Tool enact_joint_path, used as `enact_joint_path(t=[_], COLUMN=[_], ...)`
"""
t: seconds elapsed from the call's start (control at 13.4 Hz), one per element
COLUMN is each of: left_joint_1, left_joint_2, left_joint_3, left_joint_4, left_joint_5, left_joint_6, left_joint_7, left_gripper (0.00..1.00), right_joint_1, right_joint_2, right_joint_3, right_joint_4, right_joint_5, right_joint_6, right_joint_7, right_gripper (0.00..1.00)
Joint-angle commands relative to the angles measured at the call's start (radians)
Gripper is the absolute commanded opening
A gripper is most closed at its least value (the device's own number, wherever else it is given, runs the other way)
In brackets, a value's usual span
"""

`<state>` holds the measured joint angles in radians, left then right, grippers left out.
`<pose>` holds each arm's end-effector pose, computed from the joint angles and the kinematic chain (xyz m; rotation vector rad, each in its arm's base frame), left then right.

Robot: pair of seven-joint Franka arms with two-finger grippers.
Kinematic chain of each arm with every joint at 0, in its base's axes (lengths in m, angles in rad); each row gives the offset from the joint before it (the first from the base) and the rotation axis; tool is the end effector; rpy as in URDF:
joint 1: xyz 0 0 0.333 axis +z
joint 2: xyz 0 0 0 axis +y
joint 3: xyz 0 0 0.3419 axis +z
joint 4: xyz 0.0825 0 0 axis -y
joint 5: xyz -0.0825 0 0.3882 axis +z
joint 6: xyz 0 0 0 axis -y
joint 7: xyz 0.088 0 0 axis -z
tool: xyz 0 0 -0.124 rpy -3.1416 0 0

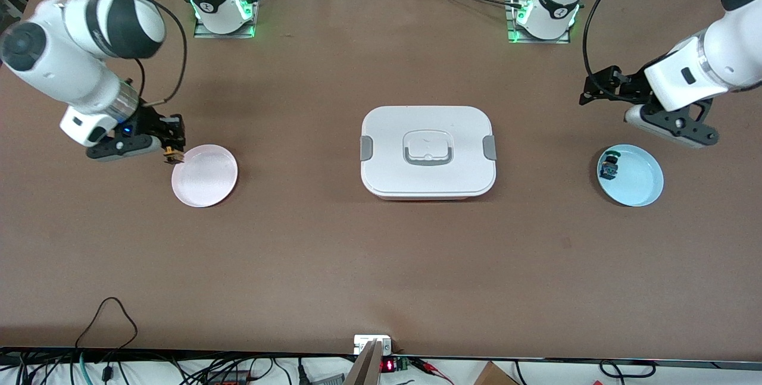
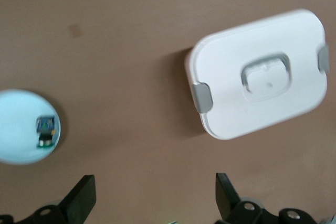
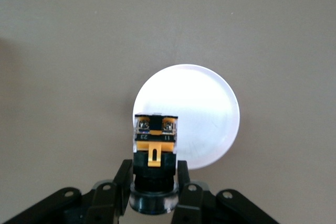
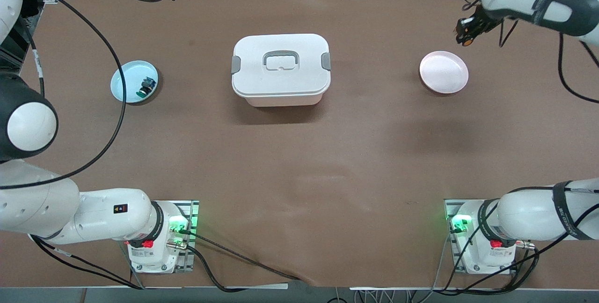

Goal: Transfer orange switch to right arm and place
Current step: 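Lower the orange switch onto the white plate and open the right gripper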

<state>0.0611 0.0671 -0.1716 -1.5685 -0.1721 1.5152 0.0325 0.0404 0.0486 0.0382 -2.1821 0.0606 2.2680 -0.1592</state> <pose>0.5648 -0.0816 0.5948 2.9494 -0.2106 -0.1873 0.5470 0.0453 0.3771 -3.0781 -0.3083 -0.0607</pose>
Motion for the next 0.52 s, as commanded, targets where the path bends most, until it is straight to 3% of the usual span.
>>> enact_joint_path(t=[0.0, 0.22, 0.45], left_joint_1=[-0.093, -0.17, -0.17], left_joint_2=[-0.078, -0.104, -0.105], left_joint_3=[0.105, 0.188, 0.188], left_joint_4=[-0.074, -0.091, -0.09], left_joint_5=[0.071, 0.161, 0.183], left_joint_6=[0.036, 0.053, 0.053], left_joint_7=[-0.123, -0.115, -0.112], left_gripper=[1.0, 1.0, 1.0], right_joint_1=[0.01, 0.012, 0.012], right_joint_2=[0.071, 0.178, 0.247], right_joint_3=[0.002, 0.002, 0.003], right_joint_4=[-0.089, -0.154, -0.173], right_joint_5=[-0.008, -0.007, -0.007], right_joint_6=[0.189, 0.399, 0.5], right_joint_7=[0.02, 0.021, 0.021], right_gripper=[0.0, 0.0, 0.0])
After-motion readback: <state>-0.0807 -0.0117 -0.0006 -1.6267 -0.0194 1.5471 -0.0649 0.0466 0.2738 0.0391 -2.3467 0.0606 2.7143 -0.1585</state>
